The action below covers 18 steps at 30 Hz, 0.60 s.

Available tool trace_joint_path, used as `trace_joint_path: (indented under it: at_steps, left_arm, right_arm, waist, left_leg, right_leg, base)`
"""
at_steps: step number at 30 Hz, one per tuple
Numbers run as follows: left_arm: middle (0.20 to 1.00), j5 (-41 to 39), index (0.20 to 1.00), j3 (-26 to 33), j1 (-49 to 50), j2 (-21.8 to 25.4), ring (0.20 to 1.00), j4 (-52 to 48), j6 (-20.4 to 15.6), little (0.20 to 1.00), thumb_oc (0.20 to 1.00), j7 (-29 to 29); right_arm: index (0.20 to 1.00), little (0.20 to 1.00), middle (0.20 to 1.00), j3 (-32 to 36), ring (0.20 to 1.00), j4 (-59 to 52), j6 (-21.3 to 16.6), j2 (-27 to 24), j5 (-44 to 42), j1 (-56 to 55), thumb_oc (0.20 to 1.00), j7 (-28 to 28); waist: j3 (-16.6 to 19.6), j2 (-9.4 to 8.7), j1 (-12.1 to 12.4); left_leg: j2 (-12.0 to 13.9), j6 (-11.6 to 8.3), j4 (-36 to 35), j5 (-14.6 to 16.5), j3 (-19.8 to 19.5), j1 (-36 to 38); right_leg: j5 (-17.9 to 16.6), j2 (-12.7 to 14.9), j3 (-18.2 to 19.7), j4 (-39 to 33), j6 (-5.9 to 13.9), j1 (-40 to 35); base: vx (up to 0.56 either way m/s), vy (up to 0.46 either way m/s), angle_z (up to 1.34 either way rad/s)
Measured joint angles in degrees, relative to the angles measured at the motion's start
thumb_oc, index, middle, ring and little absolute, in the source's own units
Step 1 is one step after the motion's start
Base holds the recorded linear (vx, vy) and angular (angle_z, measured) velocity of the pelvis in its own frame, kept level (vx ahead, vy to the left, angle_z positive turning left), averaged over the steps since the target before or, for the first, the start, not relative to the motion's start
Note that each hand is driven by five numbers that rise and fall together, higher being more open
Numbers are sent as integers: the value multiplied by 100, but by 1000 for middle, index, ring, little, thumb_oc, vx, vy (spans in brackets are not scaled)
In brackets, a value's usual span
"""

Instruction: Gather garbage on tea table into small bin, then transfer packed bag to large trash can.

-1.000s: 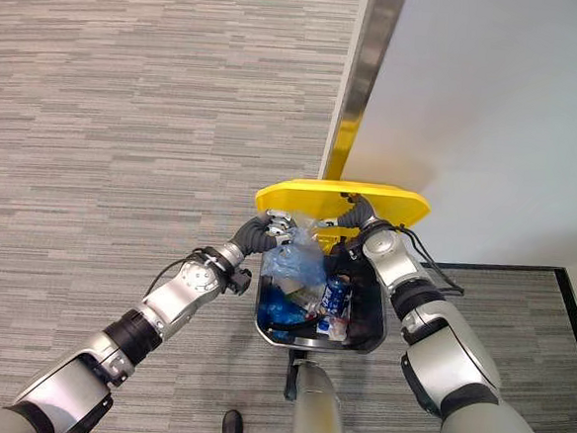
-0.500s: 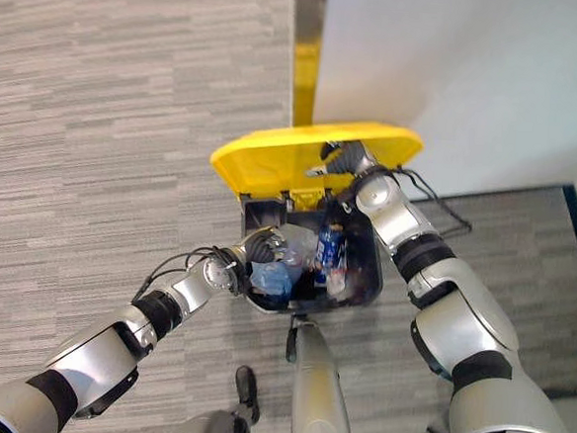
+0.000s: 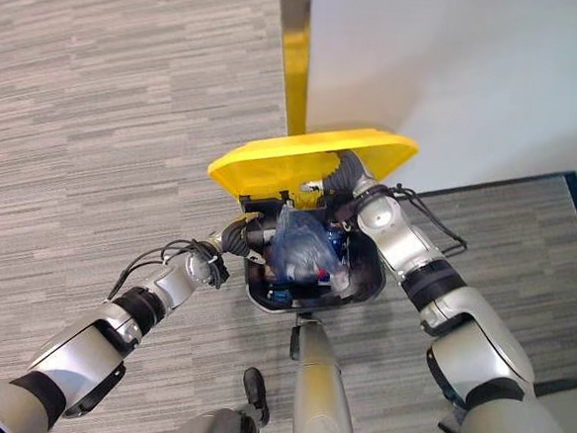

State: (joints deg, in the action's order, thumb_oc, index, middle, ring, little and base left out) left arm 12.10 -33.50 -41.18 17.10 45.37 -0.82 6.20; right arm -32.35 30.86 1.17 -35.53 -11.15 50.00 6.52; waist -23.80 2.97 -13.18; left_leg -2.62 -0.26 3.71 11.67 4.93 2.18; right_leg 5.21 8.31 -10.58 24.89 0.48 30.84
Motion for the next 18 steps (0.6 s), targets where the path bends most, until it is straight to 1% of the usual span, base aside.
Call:
trace_joint_path:
  at_steps: [1,2,3,4,5,6,7,8,9,10,11,12,13,14,15,16,17,18]
  left_arm:
    - [1000,-6,1000,51,113,55,1000,-113,0,1000,1000,9]
    - [1000,-53,1000,165,487,262,1000,-403,-6,1000,1000,-35]
    - [1000,-130,1000,373,807,367,1000,-690,-81,1000,1000,-49]
    - [1000,-231,1000,576,1187,472,1000,-821,-160,1000,1000,-51]
    - [1000,-261,1000,756,1486,477,1000,-849,-120,1000,1000,-58]
    - [1000,-337,1000,859,1682,570,1000,-826,-61,1000,1000,-52]
    - [1000,-485,1000,1300,2035,633,1000,-928,-63,1000,1000,-151]
    - [1000,-604,1000,1483,2302,657,1000,-989,-86,1000,1000,-176]
    - [1000,-699,1000,1680,2546,716,1000,-1156,-115,1000,1000,-214]
    - [1000,-712,1000,1790,2736,792,1000,-1173,-116,1000,1000,-215]
    - [1000,-726,1000,2158,3443,1015,1000,-1337,-186,1000,1000,-302]
    - [1000,-874,1000,2493,3886,1173,1000,-1199,-217,1000,1000,-293]
    - [1000,-882,1000,2882,4431,1250,1000,-1087,-185,1000,1000,-359]
    - [1000,-952,1000,3220,4829,1202,1000,-1073,-167,1000,1000,-380]
    - [1000,-1120,1000,3662,5188,1025,1000,-1092,-167,1000,1000,-390]
    - [1000,-1205,1000,4061,5407,762,1000,-1094,-148,1000,1000,-374]
    - [1000,-1392,1000,4122,5582,521,1000,-898,30,1000,1000,-317]
    - [1000,-1441,1000,4038,5598,488,1000,-938,25,1000,1000,-335]
  right_arm:
    - [1000,1000,1000,99,1000,-7,0,-45,0,-142,1000,-9]
    - [1000,1000,1000,473,1000,-161,22,-57,40,-611,1000,-107]
    - [1000,1000,1000,829,1000,-373,-33,-48,81,-1058,1000,-137]
    - [1000,1000,1000,934,1000,-398,-48,-74,113,-1452,1000,-197]
    - [1000,1000,1000,1027,1000,-440,-39,-84,127,-1746,1000,-227]
    - [1000,1000,1000,1035,1000,-437,27,-60,142,-1875,1000,-256]
    - [1000,1000,1000,1420,1000,-732,30,34,227,-2358,1000,-374]
    - [1000,1000,1000,1583,1000,-874,14,38,276,-2680,1000,-445]
    - [1000,1000,1000,1712,1000,-951,3,81,330,-2966,1000,-494]
    - [1000,1000,1000,1739,1000,-938,19,82,340,-3134,1000,-511]
    - [1000,1000,1000,2124,1000,-1088,4,280,458,-3805,1000,-637]
    - [1000,1000,1000,2224,1000,-1052,-27,366,562,-4209,1000,-675]
    - [1000,1000,1000,2296,1000,-954,-24,425,673,-4651,1000,-732]
    - [1000,1000,1000,2477,1000,-930,-64,515,731,-5016,1000,-772]
    - [1000,1000,1000,2771,1000,-883,-92,638,809,-5437,1000,-806]
    - [1000,1000,1000,2963,1000,-785,-55,790,865,-5638,1000,-813]
    - [1000,1000,1000,2903,1000,-672,52,888,898,-5961,1000,-841]
    - [1000,1000,1000,2872,1000,-583,58,940,898,-6016,1000,-874]
  waist:
    - [12,-13,16]
    - [63,-81,115]
    - [66,-123,156]
    - [111,-178,152]
    - [224,-221,149]
    - [364,-273,170]
    - [477,-344,220]
    - [535,-361,230]
    - [592,-428,239]
    - [716,-494,243]
    - [970,-642,263]
    - [1110,-816,272]
    - [1252,-953,266]
    - [1261,-1020,253]
    - [1245,-992,262]
    - [1274,-899,300]
    - [1169,-730,412]
    - [1196,-733,485]
  left_leg:
    - [5,-3,15,3,-30,22]
    - [38,-51,132,61,-95,25]
    - [95,-130,182,119,-126,121]
    - [163,-201,299,187,-128,218]
    - [199,-229,473,280,-120,205]
    - [213,-194,673,399,-122,127]
    - [266,-249,1188,644,-92,-4]
    - [321,-254,1367,796,-111,12]
    - [334,-232,1496,871,-115,43]
    - [338,-203,1547,883,-105,13]
    - [255,-87,1569,835,-128,26]
    - [197,30,1484,714,-72,120]
    - [39,187,1499,618,28,111]
    - [-78,316,1605,536,76,56]
    - [-136,479,1685,443,160,-124]
    - [-104,576,1565,380,240,-142]
    - [-158,856,1336,-2,471,-365]
    - [-161,894,1150,-170,543,-390]
  right_leg:
    - [5,9,-23,0,-8,-42]
    - [11,19,-77,2,-9,-128]
    - [40,8,-151,-3,-54,-271]
    - [103,4,-239,10,-149,-446]
    - [158,-11,-267,14,-204,-503]
    - [208,-9,-265,70,-176,-478]
    - [240,18,-336,93,-119,-572]
    - [249,2,-391,114,-95,-675]
    - [249,-1,-380,99,-74,-757]
    - [280,-7,-373,100,12,-778]
    - [-95,-68,-367,-280,27,-1002]
    - [-342,-50,-272,-582,206,-1164]
    - [-735,23,-188,-1186,605,-1377]
    - [-1231,105,-184,-1536,831,-1551]
    - [-1854,95,-164,-1916,1364,-1587]
    - [-2296,61,-111,-2262,1308,-1545]
    - [-1523,244,-57,-717,1170,-1158]
    - [-1145,262,29,219,1000,-980]
  base:
    - [-8,5,28]
    - [2,-9,19]
    - [-6,-10,28]
    - [-39,6,28]
    - [-50,21,17]
    - [-74,47,10]
    - [-39,23,11]
    - [-62,30,14]
    - [-195,65,6]
    - [-262,97,-8]
    - [-284,126,-19]
    - [-263,134,-30]
    - [-402,175,-27]
    - [-364,136,-15]
    - [-411,126,-26]
    - [-310,94,-24]
    - [-301,97,-38]
    - [-179,43,-44]
